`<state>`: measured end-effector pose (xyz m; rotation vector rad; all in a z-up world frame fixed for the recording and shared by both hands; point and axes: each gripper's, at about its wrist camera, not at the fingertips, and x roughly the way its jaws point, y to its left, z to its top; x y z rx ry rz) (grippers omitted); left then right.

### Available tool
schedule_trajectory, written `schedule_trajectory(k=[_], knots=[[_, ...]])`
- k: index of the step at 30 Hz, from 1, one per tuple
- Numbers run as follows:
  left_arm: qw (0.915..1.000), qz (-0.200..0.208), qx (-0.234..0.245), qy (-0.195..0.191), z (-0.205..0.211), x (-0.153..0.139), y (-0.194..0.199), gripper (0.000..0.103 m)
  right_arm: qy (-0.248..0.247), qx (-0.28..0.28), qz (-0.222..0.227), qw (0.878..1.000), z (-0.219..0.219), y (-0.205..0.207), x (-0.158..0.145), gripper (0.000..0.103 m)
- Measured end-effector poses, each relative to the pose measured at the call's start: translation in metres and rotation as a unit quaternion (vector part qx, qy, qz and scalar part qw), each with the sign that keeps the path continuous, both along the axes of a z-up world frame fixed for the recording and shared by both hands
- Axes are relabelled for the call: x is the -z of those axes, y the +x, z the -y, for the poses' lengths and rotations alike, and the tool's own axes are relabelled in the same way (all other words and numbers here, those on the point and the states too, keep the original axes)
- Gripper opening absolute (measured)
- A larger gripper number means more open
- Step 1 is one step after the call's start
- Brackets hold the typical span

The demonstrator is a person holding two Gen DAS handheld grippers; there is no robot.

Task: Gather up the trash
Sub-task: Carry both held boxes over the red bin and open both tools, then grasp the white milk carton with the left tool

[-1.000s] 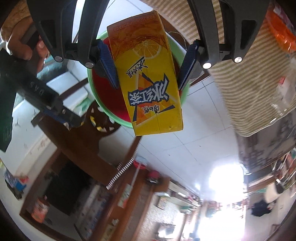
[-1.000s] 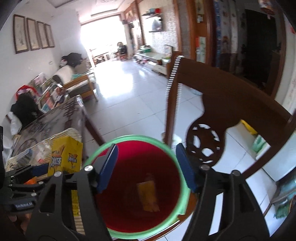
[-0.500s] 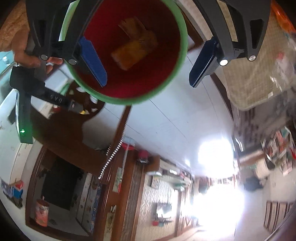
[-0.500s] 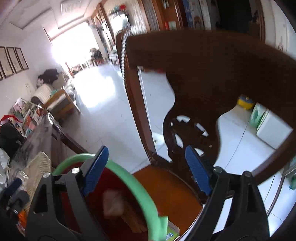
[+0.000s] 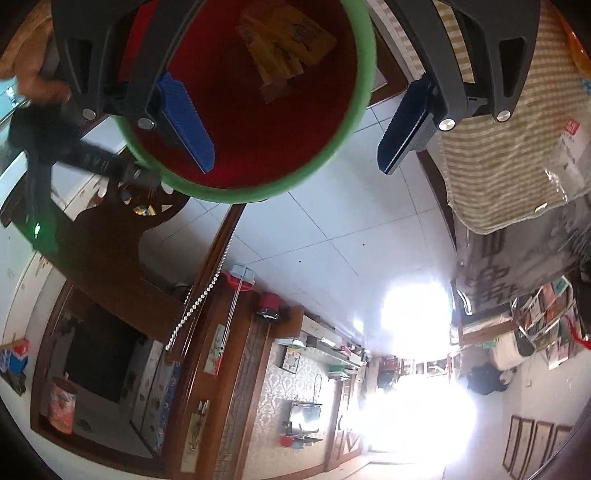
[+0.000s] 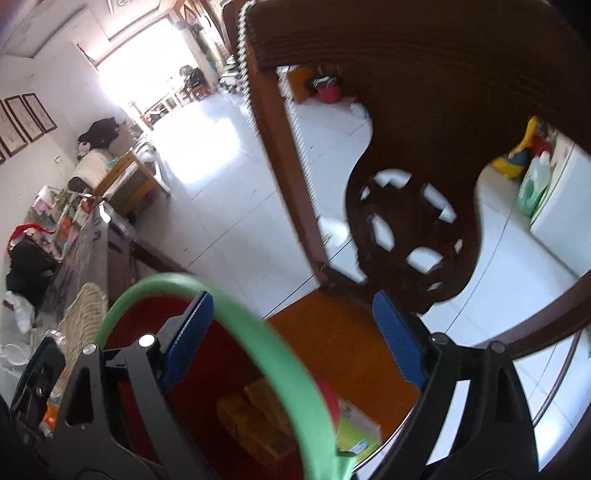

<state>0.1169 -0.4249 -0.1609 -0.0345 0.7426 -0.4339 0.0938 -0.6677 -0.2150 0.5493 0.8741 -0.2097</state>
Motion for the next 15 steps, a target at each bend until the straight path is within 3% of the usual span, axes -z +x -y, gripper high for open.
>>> schedule_trajectory(k=[5, 9, 12, 15], knots=[[0.9997, 0.002, 0.023, 0.009, 0.003, 0.003, -0.011, 0.086, 0.031, -0.028, -0.011, 0.999, -0.034, -0.012, 0.009, 0.087], [0.9989, -0.023, 0.039, -0.015, -0.006, 0.009, -0.02, 0.086, 0.061, -0.035, -0.026, 0.997, -0.054, -0.023, 0.02, 0.088], [0.9988, -0.013, 0.047, -0.003, -0.02, 0.002, -0.035, 0.086, 0.035, -0.033, -0.016, 0.999, -0.066, -0.035, 0.008, 0.088], [0.9996, 0.007, 0.026, -0.005, -0.051, -0.014, -0.05, 0.087, -0.035, -0.04, 0.013, 0.998, -0.082, -0.043, -0.022, 0.088]])
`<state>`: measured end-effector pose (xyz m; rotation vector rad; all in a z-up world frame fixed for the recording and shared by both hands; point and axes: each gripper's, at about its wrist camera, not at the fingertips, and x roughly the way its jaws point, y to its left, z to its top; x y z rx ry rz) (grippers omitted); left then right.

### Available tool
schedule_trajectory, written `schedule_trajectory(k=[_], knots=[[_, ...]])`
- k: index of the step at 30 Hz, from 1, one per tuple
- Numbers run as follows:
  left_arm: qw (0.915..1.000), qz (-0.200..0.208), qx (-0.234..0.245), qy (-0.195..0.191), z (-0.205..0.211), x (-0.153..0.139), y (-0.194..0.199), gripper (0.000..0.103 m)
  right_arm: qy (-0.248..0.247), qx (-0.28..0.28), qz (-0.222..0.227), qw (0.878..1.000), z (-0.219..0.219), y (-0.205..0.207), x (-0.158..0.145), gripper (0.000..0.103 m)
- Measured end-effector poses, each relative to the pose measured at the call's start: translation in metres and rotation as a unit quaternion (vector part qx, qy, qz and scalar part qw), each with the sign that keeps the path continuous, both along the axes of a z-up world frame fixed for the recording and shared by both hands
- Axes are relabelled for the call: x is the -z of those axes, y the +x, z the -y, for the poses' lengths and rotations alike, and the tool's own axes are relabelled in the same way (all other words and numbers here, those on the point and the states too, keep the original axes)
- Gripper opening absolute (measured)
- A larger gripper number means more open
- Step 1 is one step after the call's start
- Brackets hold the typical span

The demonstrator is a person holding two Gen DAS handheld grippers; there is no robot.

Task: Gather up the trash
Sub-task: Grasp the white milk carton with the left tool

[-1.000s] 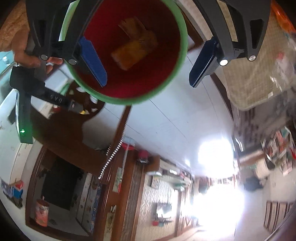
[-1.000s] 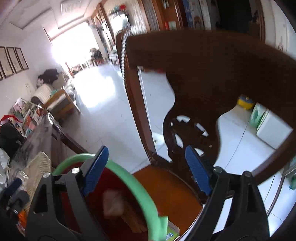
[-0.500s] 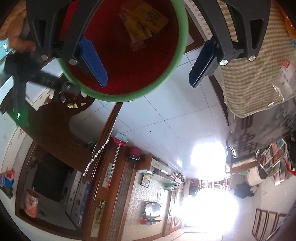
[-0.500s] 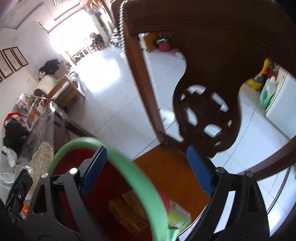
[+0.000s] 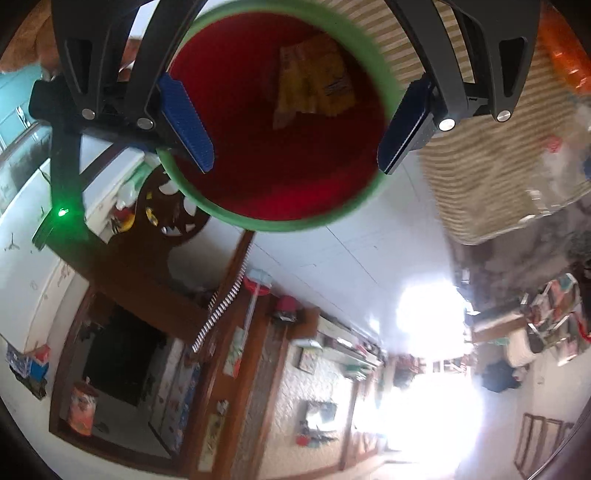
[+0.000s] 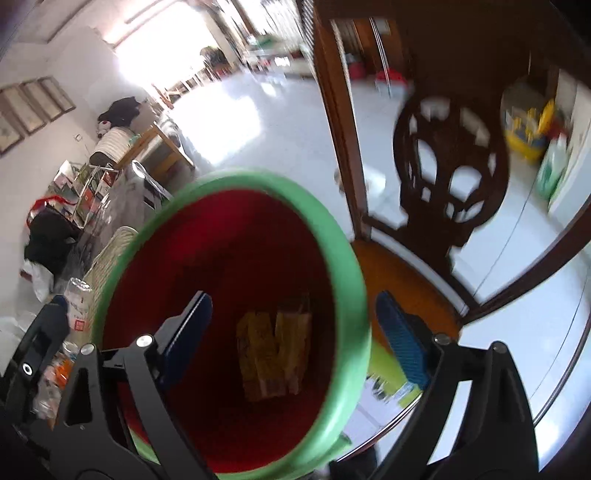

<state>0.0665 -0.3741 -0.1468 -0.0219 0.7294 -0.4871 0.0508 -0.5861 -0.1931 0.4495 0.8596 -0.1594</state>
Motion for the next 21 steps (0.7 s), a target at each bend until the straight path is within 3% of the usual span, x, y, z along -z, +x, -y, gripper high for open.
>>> schedule_trajectory(k=[4, 9, 15, 21], knots=[[0.9988, 0.019, -0.044, 0.007, -0.048, -0.022, -0.015, 0.092, -0.087, -0.019, 0.055, 0.994, -0.036, -0.005, -0.05, 0.092], [0.9886, 0.046, -0.136, 0.046, -0.13, -0.044, -0.035, 0.095, -0.139, -0.099, 0.138, 0.976, -0.116, 0.0, -0.107, 0.098], [0.9677, 0.031, -0.245, 0.052, -0.242, -0.053, -0.056, 0.095, -0.11, -0.214, 0.154, 0.958, -0.22, 0.013, -0.124, 0.098], [0.9392, 0.005, -0.338, 0.059, -0.349, -0.048, -0.082, 0.095, -0.068, -0.328, 0.101, 0.937, -0.322, 0.022, -0.112, 0.098]])
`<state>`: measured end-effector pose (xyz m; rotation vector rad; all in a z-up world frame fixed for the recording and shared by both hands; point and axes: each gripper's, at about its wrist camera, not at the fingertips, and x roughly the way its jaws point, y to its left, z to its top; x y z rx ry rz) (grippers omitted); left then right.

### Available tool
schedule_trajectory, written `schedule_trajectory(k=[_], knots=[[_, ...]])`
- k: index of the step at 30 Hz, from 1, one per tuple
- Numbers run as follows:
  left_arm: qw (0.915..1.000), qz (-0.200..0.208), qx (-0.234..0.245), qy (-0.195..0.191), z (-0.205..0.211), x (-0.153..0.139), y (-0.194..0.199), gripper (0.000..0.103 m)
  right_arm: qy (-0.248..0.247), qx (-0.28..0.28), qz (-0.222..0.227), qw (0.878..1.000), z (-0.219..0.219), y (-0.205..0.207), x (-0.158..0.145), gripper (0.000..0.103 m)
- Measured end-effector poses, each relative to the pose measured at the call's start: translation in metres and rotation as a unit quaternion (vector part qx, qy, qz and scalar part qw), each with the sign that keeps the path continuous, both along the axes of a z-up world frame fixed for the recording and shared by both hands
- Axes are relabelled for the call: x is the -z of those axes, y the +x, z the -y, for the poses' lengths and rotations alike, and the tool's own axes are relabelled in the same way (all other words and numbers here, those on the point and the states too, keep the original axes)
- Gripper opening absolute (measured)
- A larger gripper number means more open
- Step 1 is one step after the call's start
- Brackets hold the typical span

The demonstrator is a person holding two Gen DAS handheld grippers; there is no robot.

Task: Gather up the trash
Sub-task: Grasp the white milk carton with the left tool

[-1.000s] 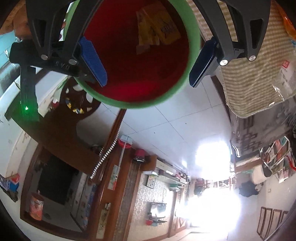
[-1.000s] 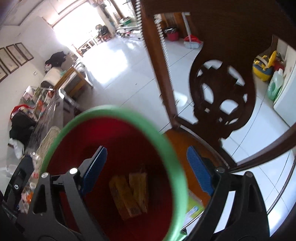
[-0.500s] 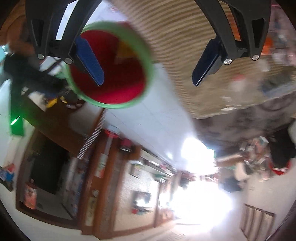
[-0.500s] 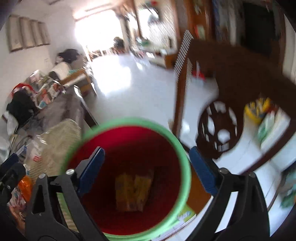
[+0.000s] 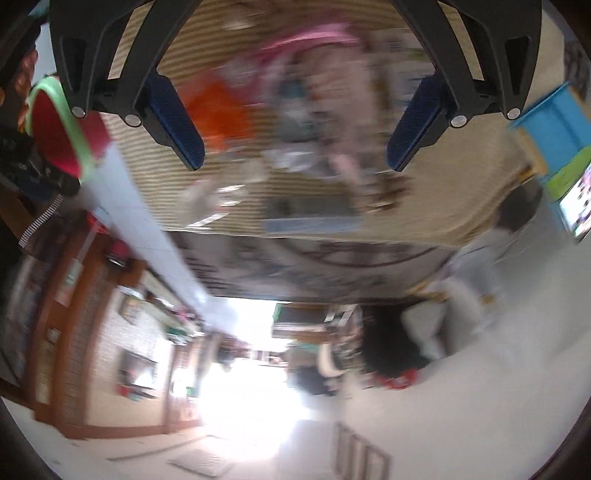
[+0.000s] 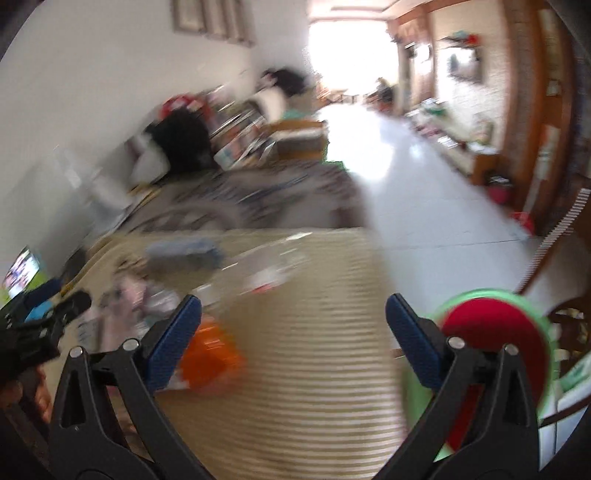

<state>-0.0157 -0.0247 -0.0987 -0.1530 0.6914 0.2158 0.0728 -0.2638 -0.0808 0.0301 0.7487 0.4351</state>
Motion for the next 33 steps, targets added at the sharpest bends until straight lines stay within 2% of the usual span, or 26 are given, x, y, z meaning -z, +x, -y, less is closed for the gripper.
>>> schedule_trajectory(k=[2, 4, 5, 7, 10, 11, 14, 18, 19, 21, 22, 24, 26, 33], knots=[[0.9996, -0.012, -0.025, -0.004, -0.03, 0.007, -0.006, 0.095, 0.013, -0.037, -0.023, 0.999, -0.035, 0.0, 0.004, 0.098], [0.9972, -0.049, -0.057, 0.0, -0.059, 0.023, -0.011, 0.095, 0.027, -0.061, -0.038, 0.997, -0.068, -0.01, 0.008, 0.098], [0.9938, -0.083, -0.074, 0.001, -0.075, 0.037, -0.01, 0.095, 0.033, -0.068, -0.043, 0.996, -0.08, -0.012, 0.009, 0.097], [0.9879, -0.127, -0.086, -0.024, -0.098, 0.063, -0.012, 0.093, 0.036, -0.073, -0.048, 0.995, -0.105, -0.02, 0.013, 0.093], [0.9812, -0.161, -0.085, -0.065, -0.118, 0.093, -0.012, 0.093, 0.029, -0.074, -0.052, 0.996, -0.129, -0.023, 0.013, 0.091], [0.9801, -0.166, -0.075, -0.08, -0.123, 0.102, -0.01, 0.095, 0.026, -0.073, -0.052, 0.996, -0.133, -0.024, 0.014, 0.09], [0.9797, -0.16, -0.045, -0.111, -0.122, 0.108, 0.0, 0.095, 0.016, -0.065, -0.063, 0.996, -0.146, -0.025, 0.019, 0.09], [0.9794, -0.167, 0.003, -0.114, -0.115, 0.114, 0.015, 0.094, 0.015, -0.055, -0.081, 0.995, -0.156, -0.025, 0.026, 0.09], [0.9795, -0.169, 0.008, -0.109, -0.109, 0.115, 0.016, 0.09, 0.011, -0.052, -0.082, 0.995, -0.158, -0.025, 0.026, 0.09], [0.9776, -0.176, 0.009, -0.115, -0.112, 0.12, 0.019, 0.077, 0.007, -0.048, -0.082, 0.995, -0.163, -0.024, 0.026, 0.09], [0.975, -0.181, 0.006, -0.128, -0.117, 0.124, 0.02, 0.058, 0.006, -0.046, -0.083, 0.996, -0.164, -0.024, 0.026, 0.09], [0.97, -0.186, 0.001, -0.156, -0.13, 0.13, 0.02, 0.057, 0.003, -0.042, -0.084, 0.996, -0.167, -0.022, 0.027, 0.09], [0.9698, -0.183, -0.014, -0.16, -0.14, 0.13, 0.019, 0.056, 0.0, -0.042, -0.091, 0.995, -0.172, -0.019, 0.03, 0.09], [0.9819, -0.119, -0.056, -0.136, -0.17, 0.095, 0.003, 0.056, -0.011, -0.082, -0.135, 0.987, -0.216, -0.004, 0.055, 0.089]])
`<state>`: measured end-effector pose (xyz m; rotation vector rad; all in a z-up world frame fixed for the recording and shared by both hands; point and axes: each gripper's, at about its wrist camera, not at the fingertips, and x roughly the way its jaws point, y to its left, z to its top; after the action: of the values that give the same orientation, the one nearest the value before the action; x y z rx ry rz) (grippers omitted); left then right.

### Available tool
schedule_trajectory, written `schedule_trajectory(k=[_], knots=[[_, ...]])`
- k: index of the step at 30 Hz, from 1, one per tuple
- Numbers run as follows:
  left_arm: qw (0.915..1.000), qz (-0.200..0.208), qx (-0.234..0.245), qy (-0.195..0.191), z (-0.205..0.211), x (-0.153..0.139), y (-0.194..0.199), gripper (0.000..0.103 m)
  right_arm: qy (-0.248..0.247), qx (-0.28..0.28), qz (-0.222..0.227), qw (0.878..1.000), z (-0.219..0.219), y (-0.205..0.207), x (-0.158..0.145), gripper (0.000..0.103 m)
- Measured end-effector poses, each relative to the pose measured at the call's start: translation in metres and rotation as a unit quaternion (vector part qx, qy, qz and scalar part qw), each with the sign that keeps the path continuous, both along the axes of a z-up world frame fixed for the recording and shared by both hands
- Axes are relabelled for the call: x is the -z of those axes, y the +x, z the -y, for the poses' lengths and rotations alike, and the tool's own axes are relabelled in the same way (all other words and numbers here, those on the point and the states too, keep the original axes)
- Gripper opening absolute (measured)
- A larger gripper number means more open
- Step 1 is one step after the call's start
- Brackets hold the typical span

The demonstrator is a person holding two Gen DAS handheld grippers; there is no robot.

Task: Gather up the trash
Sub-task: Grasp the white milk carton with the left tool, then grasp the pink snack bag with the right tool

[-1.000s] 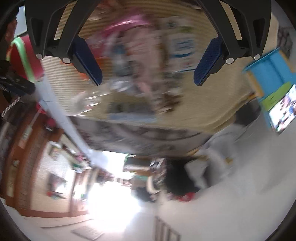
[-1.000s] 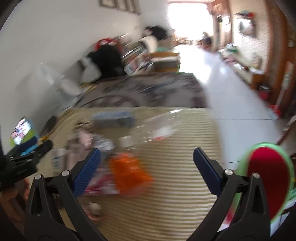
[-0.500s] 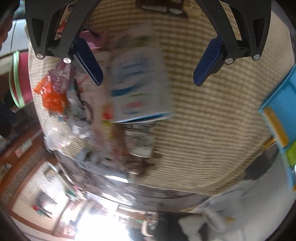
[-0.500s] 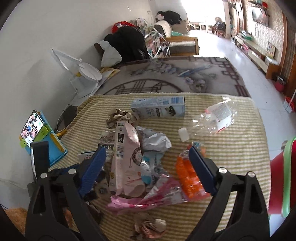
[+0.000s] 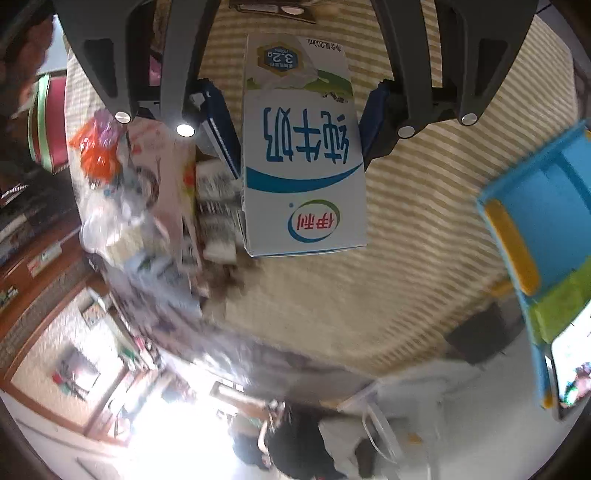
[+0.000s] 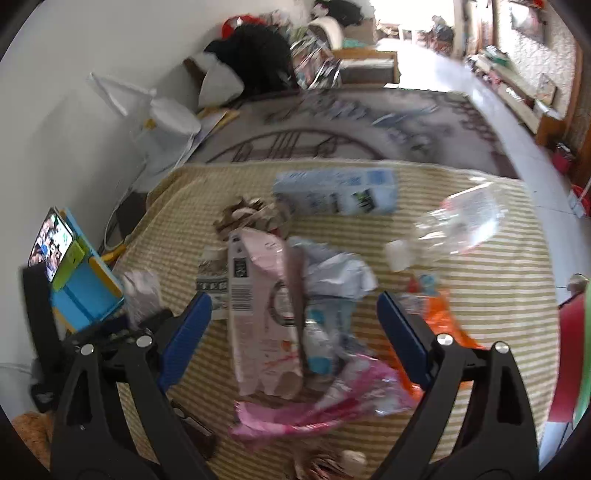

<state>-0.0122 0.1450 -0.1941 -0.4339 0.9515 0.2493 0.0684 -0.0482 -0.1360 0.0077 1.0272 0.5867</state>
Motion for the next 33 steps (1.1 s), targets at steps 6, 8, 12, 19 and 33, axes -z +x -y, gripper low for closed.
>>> schedule_trajectory(k=[6, 8, 12, 19, 33], knots=[[0.999, 0.036, -0.004, 0.026, -0.008, -0.024, -0.005, 0.056, -0.011, -0.033, -0.051, 0.998, -0.038, 0.009, 0.032, 0.076], [0.9984, 0.044, -0.001, 0.034, -0.01, -0.03, -0.007, 0.056, -0.017, -0.034, -0.06, 0.997, -0.044, 0.011, 0.04, 0.076], [0.9975, 0.053, 0.002, 0.046, -0.012, -0.037, -0.014, 0.056, -0.037, -0.039, -0.085, 0.995, -0.055, 0.017, 0.058, 0.076], [0.9975, 0.056, 0.008, 0.042, -0.011, -0.04, -0.013, 0.056, -0.019, -0.032, -0.11, 0.993, -0.051, 0.018, 0.069, 0.061], [0.992, 0.074, 0.078, 0.067, 0.038, -0.069, 0.031, 0.056, 0.098, 0.057, 0.024, 0.993, 0.05, -0.013, -0.031, 0.058]])
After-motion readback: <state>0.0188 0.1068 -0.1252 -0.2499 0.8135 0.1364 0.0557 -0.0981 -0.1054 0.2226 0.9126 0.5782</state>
